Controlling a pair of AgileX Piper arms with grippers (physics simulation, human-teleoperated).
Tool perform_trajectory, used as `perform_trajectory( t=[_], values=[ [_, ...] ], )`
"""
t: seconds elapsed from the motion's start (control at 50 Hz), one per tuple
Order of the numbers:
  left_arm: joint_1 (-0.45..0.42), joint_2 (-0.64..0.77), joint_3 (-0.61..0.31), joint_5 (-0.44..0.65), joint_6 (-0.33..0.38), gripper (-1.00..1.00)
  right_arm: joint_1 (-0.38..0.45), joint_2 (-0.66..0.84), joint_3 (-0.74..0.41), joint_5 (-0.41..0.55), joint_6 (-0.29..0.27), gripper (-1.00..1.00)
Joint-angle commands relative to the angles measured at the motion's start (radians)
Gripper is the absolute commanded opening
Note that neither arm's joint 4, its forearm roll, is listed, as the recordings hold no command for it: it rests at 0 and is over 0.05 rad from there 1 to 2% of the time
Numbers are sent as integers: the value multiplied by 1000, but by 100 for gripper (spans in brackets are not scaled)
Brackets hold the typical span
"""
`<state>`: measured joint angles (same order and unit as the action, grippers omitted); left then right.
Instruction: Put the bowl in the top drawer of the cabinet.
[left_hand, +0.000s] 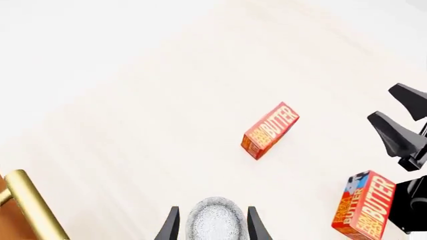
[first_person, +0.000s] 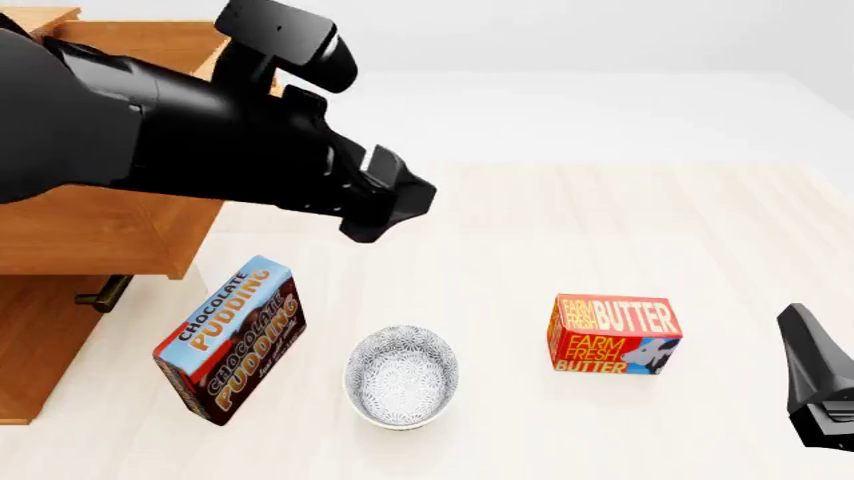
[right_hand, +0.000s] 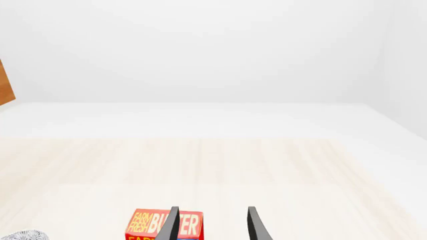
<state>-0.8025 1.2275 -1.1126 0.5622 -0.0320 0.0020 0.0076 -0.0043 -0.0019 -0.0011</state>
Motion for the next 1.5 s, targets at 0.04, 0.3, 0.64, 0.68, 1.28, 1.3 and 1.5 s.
perform_trajectory(
  t=[0.04,0.3,0.64,0.68,1.28,1.3,1.5],
  values=[
    [41,41,33,-32,-53,100,0,0,0,0,0,100],
    [67,85,80,-78,-98,100,0,0,0,0,0,100],
    [104,134,148,-137,-122,100,0,0,0,0,0,100],
    [110,139,159,-146,-127,100,0,0,0,0,0,100],
    [142,195,223,-205,-129,100,0,0,0,0,0,100],
    [139,197,223,-207,-134,100,0,0,0,0,0,100],
    [135,227,243,-235,-146,100,0,0,0,0,0,100]
  ],
)
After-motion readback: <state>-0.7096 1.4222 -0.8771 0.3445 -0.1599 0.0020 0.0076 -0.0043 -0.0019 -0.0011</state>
